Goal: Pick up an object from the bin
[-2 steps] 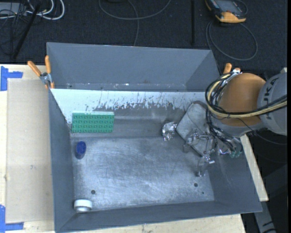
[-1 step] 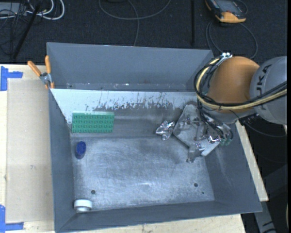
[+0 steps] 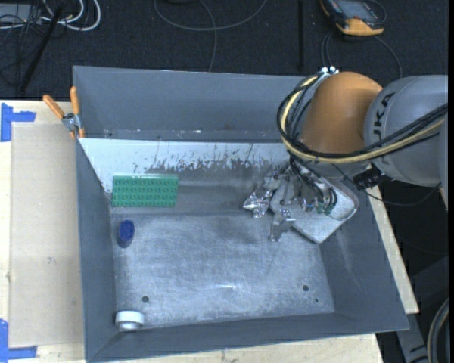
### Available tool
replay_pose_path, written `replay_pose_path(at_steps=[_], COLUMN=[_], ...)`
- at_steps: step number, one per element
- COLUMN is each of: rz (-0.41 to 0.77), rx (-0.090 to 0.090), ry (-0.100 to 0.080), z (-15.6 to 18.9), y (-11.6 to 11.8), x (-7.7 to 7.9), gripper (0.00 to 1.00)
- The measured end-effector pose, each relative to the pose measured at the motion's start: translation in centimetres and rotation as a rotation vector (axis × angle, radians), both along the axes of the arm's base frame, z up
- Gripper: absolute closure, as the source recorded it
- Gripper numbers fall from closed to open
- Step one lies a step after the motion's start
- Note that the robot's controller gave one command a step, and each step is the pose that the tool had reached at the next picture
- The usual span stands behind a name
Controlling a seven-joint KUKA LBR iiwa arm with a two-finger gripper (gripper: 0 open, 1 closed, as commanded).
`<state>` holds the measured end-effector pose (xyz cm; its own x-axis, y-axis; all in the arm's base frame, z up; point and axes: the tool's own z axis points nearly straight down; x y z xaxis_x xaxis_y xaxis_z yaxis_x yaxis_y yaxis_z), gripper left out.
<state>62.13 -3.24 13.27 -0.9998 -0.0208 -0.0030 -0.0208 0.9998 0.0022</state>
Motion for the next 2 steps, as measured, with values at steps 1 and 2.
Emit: replay_pose_path(at_steps=[1, 2], rz=[-0.047, -0.043], rx=[-0.002, -0.004], ry=[-0.004, -0.007], z=[-3.60, -3.45], y=[-2.70, -2.66], x=[-0.01, 0.06], gripper=[0.00, 1.00])
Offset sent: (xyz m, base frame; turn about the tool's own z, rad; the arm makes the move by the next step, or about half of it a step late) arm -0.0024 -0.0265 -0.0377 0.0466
